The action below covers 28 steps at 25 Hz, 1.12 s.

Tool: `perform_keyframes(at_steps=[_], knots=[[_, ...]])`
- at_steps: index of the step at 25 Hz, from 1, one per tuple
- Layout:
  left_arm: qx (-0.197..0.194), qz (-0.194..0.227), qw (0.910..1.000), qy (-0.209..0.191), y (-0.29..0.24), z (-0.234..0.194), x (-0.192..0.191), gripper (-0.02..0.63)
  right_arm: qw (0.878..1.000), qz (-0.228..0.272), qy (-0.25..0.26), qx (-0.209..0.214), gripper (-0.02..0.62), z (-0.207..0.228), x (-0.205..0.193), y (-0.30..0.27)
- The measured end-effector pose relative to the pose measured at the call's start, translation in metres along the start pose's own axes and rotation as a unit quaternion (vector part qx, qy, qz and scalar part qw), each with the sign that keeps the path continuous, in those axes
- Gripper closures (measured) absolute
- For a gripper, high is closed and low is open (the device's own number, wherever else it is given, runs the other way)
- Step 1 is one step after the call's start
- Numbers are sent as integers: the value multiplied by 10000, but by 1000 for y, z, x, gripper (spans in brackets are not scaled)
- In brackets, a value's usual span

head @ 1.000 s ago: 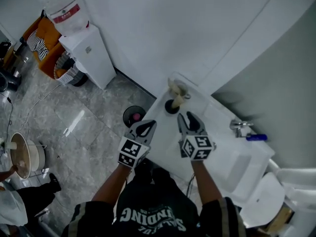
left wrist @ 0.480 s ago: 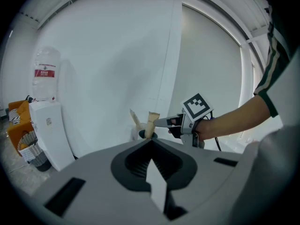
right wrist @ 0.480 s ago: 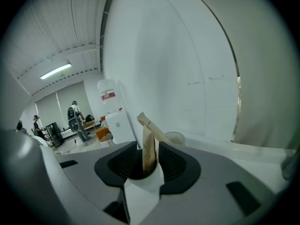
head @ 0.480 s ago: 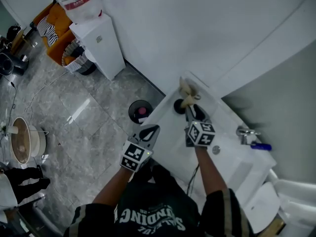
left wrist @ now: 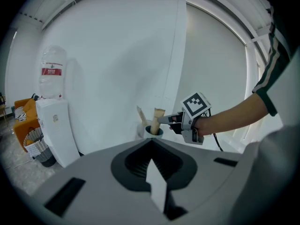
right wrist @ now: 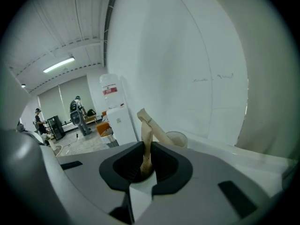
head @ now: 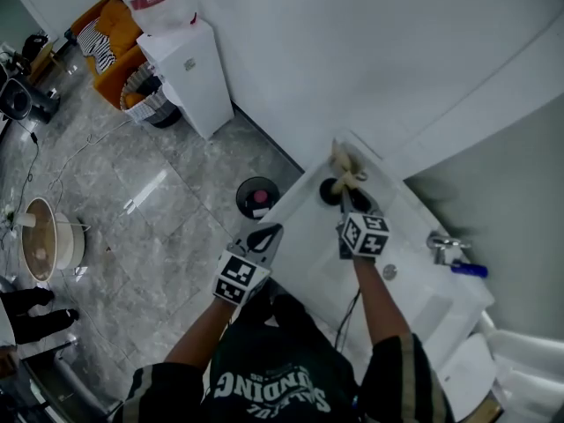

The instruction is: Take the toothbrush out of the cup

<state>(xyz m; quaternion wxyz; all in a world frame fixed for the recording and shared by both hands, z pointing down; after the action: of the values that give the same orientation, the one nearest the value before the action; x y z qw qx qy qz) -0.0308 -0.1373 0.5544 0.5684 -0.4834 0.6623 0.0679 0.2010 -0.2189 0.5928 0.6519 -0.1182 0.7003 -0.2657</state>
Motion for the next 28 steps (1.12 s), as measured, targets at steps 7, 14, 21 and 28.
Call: perform_keyframes(at_steps=[7, 14, 21, 28], knots=[[-65, 14, 10000, -38, 2, 2, 0, 607, 9997, 188, 120, 60, 555, -1, 14, 12], [-212, 73, 9996, -161, 3, 8, 8, 607, 9982, 528, 274, 33, 560, -2, 42, 38], [-359, 169, 9987, -315, 2, 13, 20, 607, 9948, 957, 347, 11, 565, -4, 76, 72], [-492, 276, 9976, -412, 5, 16, 32, 607, 9908, 1291, 400, 102, 568, -14, 104, 109]])
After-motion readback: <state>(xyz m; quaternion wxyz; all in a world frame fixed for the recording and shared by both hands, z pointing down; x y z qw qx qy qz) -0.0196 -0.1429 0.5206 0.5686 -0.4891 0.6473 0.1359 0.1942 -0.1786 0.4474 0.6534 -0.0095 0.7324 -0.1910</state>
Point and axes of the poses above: the fingertips, and each gripper's own axes: y backward along the fingers, z to its right, x out of its top, the point moved 5 cm from there along y, backward along the fingers, and after that the axes turned 12 degrees about y, right-handed, at the moved point
